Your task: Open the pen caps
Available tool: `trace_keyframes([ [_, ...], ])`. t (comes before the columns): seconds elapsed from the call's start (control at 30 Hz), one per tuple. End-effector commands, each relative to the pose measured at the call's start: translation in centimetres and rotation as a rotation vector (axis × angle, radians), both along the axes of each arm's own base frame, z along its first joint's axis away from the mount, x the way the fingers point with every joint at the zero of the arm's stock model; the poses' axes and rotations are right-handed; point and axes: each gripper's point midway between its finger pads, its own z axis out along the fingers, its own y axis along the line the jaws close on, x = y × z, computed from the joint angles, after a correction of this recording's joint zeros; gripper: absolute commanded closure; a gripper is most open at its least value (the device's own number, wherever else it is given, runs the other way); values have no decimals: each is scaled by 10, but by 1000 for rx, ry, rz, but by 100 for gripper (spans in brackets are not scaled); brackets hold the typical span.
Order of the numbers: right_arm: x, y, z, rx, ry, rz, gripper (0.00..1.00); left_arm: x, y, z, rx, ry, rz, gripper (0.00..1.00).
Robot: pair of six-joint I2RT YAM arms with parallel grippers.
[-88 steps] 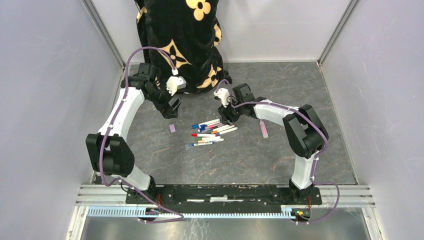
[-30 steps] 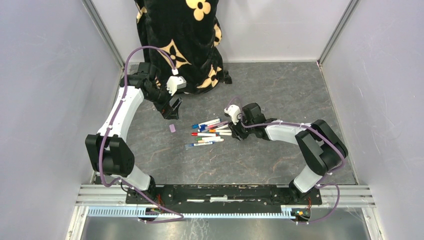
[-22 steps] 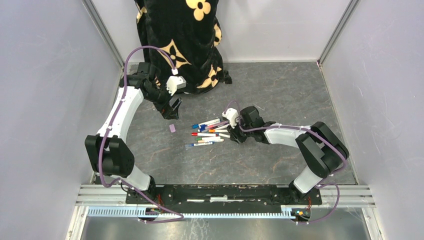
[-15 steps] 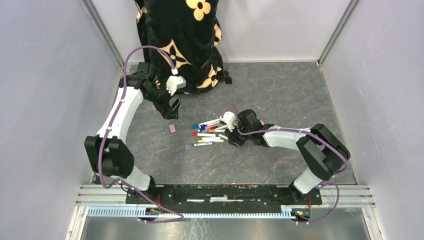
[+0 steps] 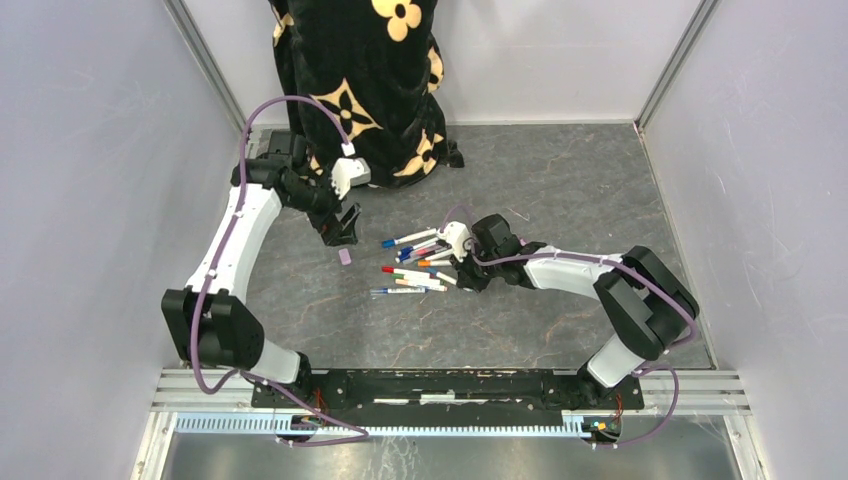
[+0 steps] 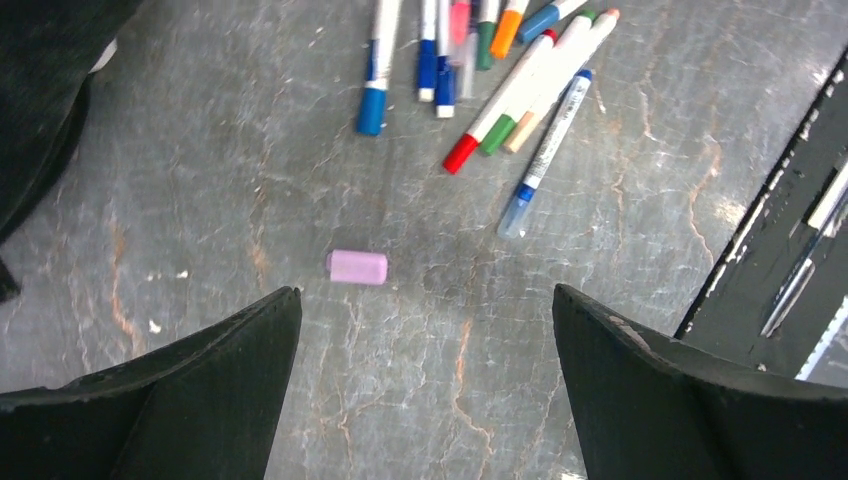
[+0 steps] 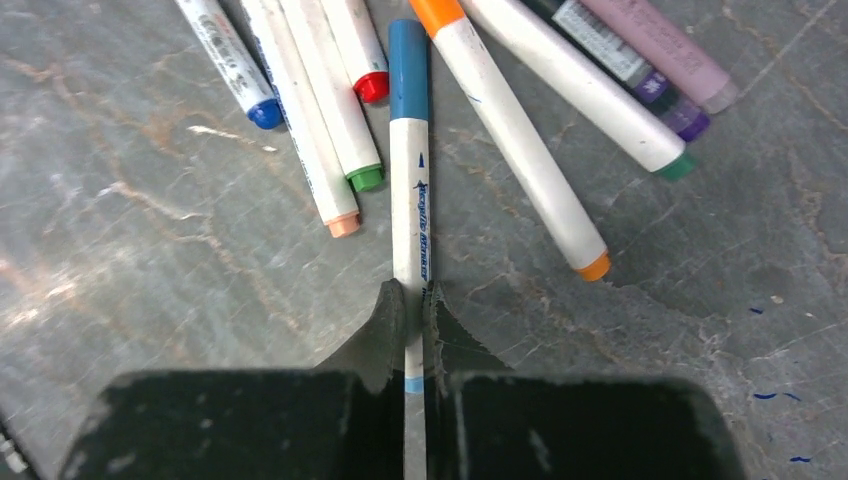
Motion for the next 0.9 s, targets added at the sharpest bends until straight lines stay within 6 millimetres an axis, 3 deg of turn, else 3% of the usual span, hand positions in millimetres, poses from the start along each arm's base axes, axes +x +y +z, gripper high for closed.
trace_keyframes([
  [0.0,-8,19,50,81,8,93,100,-21,-16,13,-81,-104,-187,0],
  [0.17,-13,37,93,160,22,167,100,-38,-24,13,-105,-110,-301,0],
  [0.43,-38,82,143,408,179,346,100,-64,-52,5,-141,-108,-476,0],
  [0.67,-40,97,160,477,225,397,100,-82,-67,1,-126,-104,-570,9],
  [0.87,-42,101,163,499,251,415,100,-88,-70,-6,-106,-93,-605,24],
])
